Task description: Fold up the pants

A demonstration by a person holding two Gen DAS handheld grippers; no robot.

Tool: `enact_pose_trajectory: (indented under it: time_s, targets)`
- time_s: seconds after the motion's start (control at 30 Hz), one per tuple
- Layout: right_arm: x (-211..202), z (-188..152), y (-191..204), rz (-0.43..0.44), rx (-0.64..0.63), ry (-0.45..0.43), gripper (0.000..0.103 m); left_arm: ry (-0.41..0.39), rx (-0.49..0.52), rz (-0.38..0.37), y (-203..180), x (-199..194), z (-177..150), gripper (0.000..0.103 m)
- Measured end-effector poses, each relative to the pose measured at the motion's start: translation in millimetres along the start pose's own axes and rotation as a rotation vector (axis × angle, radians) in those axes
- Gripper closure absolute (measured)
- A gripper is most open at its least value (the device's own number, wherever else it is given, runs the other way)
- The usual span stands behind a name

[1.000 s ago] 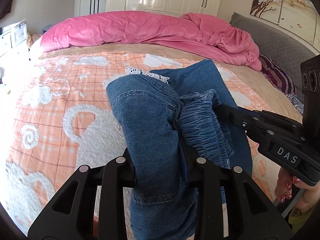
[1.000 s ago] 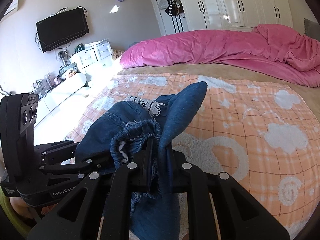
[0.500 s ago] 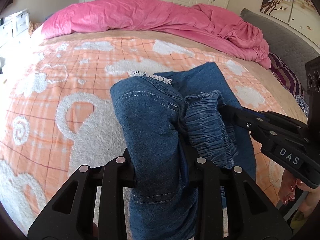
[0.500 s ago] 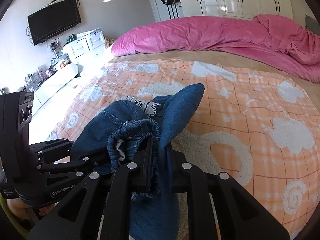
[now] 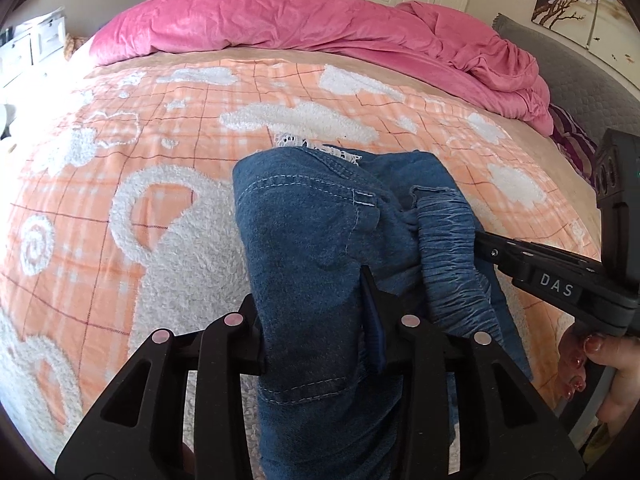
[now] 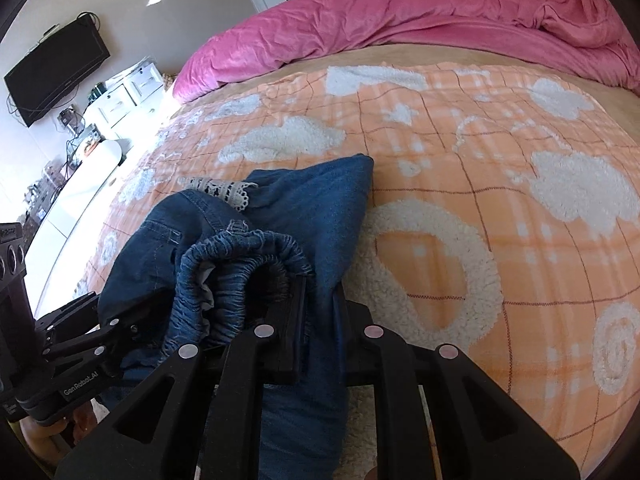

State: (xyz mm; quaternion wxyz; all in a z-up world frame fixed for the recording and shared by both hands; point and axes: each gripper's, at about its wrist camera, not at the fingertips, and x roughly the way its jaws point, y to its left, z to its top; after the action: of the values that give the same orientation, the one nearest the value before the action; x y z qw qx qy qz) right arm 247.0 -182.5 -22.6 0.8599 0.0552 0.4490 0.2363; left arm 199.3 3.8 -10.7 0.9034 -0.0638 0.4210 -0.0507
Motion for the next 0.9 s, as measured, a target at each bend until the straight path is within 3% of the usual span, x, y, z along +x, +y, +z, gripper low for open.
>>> enact_pose_trajectory:
  time_s: [0.13,0.3,0.4,0.73,0.83,0.9]
  targets:
    - [5,-4,-6,-0.038,0.030,0.018,0.074,0.002,-0.003,0.003,0,1,-1,0.071]
    - [4,-6,-4,-0.066,0.011,0.015,0.072,0.003,-0.001,0.008,-1,0,-4,0.068]
    - [0,-8,-1,-0.097,-0.007,0.010,0.054,0.002,-0.007,0.012,-1,-1,-6,0.067]
    - [-19,-18,-8,-0.080,0.040,0.005,0.041,-0.008,-0.040,0.012,4,-17,-16,0.051]
    - [-26,-23,-4,-0.102,0.025,-0.010,0.029,-0.019,-0.052,0.011,7,-25,-18,0.046]
    - [-31,-26,-2,-0.107,0.019,-0.023,0.029,-0.028,-0.063,0.009,11,-31,-19,0.044]
